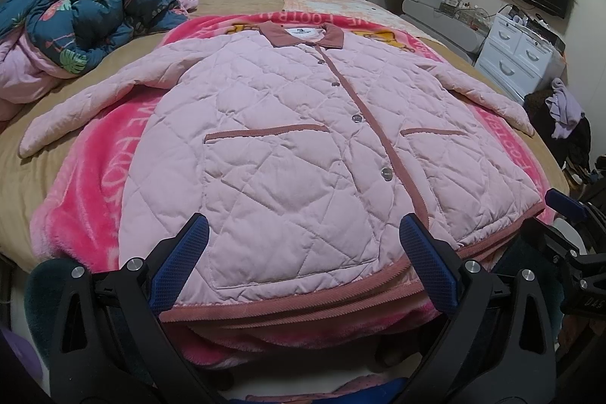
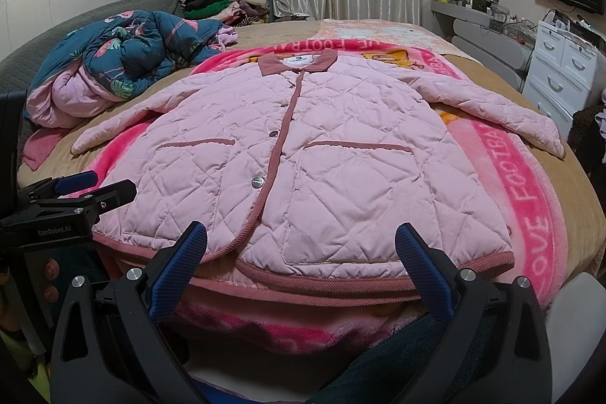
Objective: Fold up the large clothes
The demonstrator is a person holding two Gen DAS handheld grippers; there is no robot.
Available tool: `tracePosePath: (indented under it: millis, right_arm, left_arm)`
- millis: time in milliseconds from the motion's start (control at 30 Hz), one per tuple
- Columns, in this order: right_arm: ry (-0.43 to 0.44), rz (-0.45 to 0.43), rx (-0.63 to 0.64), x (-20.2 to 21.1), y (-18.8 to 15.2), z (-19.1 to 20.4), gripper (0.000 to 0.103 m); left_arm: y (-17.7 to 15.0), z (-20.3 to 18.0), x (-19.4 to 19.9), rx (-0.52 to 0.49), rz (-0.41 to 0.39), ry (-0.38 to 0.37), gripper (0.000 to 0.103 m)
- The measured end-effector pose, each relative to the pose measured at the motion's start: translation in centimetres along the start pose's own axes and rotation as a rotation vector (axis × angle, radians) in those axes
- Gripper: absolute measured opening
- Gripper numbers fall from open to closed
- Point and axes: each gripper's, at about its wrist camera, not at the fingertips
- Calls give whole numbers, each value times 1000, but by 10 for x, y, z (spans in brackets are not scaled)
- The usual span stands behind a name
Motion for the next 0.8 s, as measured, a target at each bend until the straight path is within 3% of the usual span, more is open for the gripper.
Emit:
tracePosePath:
  millis: [567,800]
  right_arm:
    - [-4,14,3,-6,4,4,99]
    - [-15,22,7,-22,24,6,99]
  left_arm:
    - [9,-1,0,2,-7,4,94]
    - [28,2,-9,3,-20,8,94]
Point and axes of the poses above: each gripper's, at about its wrist camera, not at the fingertips, and x roughly against the way its jaws point, z to its left, y to its top, and after that the axes turned 1 degree about -z, right-handed
